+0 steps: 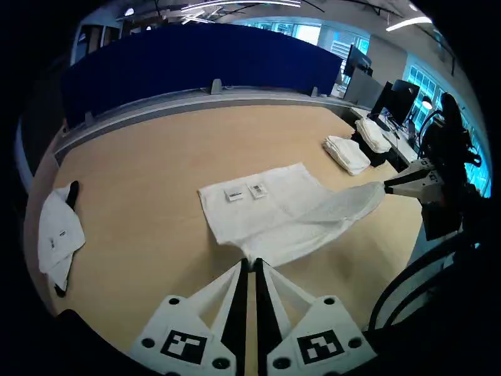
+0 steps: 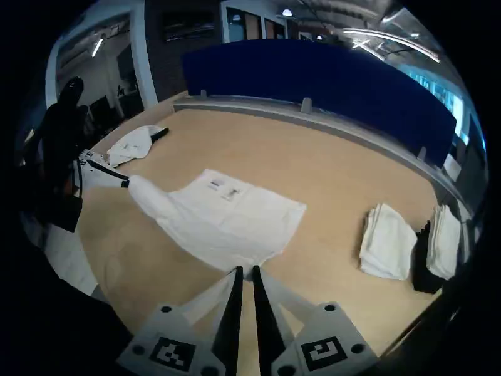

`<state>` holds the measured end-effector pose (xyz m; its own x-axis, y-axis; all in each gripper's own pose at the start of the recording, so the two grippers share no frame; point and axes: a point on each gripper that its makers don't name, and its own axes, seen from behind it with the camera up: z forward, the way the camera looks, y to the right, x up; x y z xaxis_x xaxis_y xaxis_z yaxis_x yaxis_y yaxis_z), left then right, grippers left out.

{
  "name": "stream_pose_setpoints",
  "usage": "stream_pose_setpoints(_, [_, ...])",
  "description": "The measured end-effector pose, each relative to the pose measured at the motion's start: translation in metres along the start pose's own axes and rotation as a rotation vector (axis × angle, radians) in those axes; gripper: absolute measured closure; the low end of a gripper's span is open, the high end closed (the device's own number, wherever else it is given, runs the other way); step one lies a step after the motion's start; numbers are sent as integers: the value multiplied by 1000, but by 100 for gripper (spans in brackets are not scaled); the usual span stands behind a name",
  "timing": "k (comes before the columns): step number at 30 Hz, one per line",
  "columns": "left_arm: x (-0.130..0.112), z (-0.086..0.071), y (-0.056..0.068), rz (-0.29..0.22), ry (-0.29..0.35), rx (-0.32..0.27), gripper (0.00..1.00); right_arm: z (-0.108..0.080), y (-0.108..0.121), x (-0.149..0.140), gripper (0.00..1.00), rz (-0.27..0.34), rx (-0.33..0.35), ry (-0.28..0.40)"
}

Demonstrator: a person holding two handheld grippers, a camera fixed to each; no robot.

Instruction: Fold towel

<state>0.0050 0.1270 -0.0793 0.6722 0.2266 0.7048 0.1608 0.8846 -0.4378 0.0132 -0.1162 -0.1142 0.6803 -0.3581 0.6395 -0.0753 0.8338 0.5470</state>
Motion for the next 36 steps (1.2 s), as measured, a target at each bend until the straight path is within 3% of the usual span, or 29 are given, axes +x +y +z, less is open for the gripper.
stream_pose_setpoints(8, [2,3,-3,-16,-10,12,92,8,4,5,89,4,3,-14])
stream_pose_setpoints(18, [15,17,-12,-93,-31,22,92,23,16,18,89,3,-4,-32])
stream_pose_setpoints(27, [32,46,-27,-125,-51,26,92,48,33,28,89,8,-7,-47])
stream_pose_setpoints(36, [36,78,-44,-190,-96,14,92,81,51,33,89,81,4,-66])
